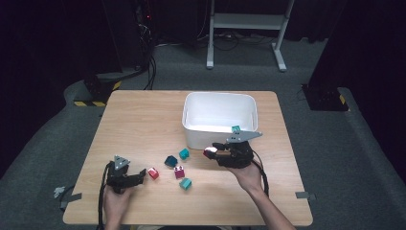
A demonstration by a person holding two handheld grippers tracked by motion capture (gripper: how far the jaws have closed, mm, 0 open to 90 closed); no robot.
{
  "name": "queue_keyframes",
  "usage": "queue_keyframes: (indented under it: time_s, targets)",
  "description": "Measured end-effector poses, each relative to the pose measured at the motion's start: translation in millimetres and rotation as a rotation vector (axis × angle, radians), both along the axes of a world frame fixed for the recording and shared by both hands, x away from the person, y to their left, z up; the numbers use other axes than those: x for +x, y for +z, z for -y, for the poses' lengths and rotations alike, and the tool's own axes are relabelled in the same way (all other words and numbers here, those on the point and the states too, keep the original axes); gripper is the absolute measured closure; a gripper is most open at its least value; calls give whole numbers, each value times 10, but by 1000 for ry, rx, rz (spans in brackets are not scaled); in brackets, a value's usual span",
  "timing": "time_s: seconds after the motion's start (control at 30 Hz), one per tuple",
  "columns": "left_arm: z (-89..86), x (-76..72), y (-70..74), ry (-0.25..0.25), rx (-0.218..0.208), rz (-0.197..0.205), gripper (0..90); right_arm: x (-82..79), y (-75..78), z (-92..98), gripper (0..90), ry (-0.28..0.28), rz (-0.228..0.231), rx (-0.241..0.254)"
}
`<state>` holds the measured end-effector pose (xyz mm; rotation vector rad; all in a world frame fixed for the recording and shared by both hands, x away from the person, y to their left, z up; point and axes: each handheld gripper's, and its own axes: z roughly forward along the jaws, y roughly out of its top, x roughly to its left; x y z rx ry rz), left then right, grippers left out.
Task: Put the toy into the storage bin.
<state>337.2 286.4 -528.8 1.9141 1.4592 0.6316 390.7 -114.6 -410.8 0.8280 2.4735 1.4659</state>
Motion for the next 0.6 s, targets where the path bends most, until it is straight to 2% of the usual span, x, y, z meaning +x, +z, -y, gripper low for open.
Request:
queue_keyframes:
  time_s: [0.07,0.3,0.6]
  targets:
    - [0,0,0,0,1,0,155,14,80,24,562,-6,15,5]
    - [0,0,0,0,0,0,155,102,294,99,562,-13,22,17]
    - [0,0,0,0,0,0,155,214,437,145,563,-27,20,11]
